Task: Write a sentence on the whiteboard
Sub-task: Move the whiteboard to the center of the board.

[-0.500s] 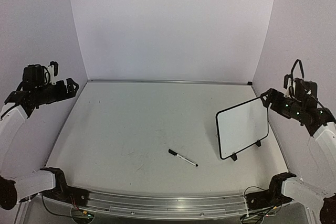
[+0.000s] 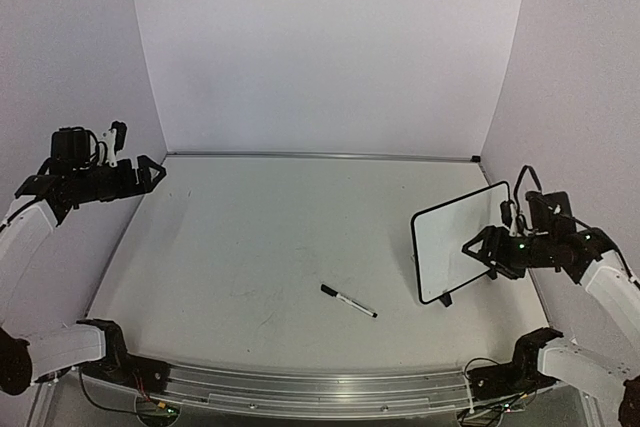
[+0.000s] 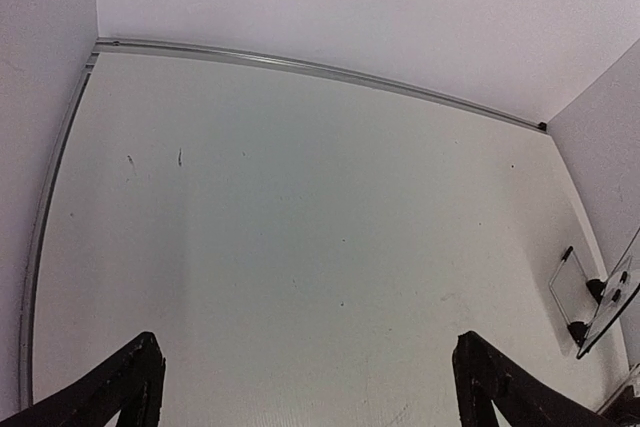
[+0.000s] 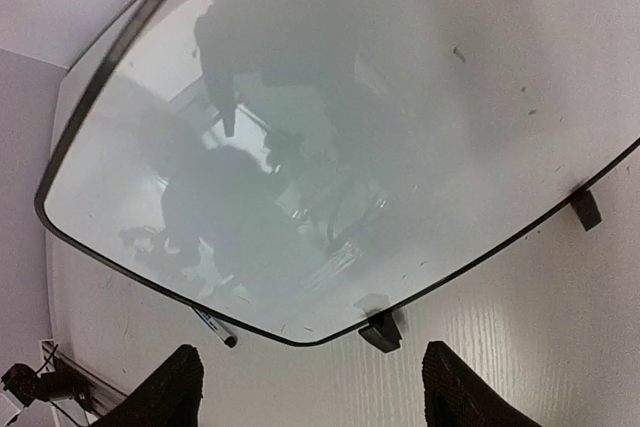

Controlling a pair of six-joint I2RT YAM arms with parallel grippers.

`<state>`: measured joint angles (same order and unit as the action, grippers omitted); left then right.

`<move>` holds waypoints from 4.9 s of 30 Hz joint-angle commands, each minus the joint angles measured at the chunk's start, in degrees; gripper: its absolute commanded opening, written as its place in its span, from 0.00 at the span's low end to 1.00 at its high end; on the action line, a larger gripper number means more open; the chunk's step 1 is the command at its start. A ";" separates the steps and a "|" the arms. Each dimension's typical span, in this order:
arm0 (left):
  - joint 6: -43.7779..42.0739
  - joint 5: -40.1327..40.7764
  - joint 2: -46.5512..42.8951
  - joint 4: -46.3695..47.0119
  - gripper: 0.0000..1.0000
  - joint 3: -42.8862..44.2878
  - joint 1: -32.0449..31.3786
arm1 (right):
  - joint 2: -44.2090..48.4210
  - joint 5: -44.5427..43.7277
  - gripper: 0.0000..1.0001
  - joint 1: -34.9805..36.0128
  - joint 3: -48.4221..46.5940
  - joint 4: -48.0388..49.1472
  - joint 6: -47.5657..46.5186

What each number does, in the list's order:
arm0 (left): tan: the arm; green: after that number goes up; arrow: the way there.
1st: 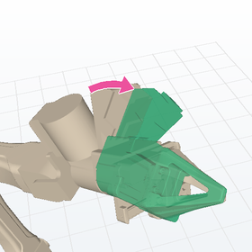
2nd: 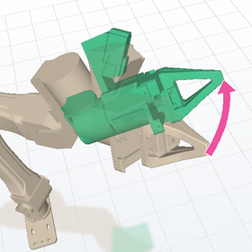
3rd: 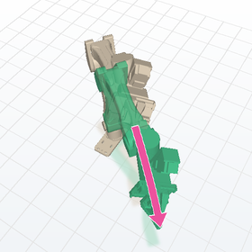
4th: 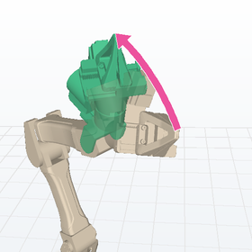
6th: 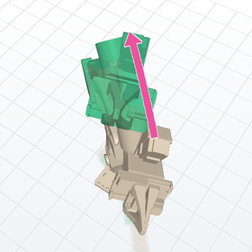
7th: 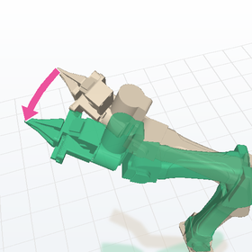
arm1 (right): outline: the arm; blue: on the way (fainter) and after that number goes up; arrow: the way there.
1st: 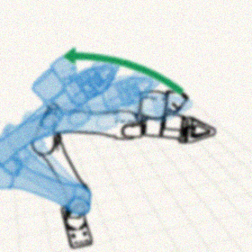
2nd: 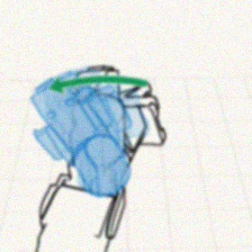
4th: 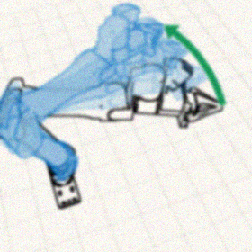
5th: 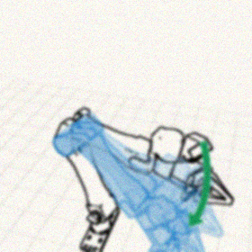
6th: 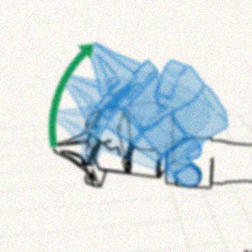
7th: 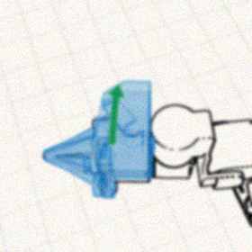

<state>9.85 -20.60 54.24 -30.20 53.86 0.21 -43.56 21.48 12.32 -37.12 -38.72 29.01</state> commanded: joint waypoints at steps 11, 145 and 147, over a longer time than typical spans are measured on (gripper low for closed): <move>-1.67 -6.04 2.07 2.32 0.99 -0.35 0.06 | -1.44 -8.86 0.55 12.44 10.11 3.08 9.76; -0.44 -9.28 6.55 1.52 0.99 -0.67 0.06 | -77.43 -39.63 0.05 54.53 -39.92 35.80 6.70; -0.44 -9.32 6.64 1.43 0.99 -0.76 0.06 | -77.15 -39.32 0.12 54.75 -40.20 35.63 6.44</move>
<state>9.04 -28.99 60.67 -29.54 53.52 0.21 -120.39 -20.49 65.90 -74.07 -5.83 36.07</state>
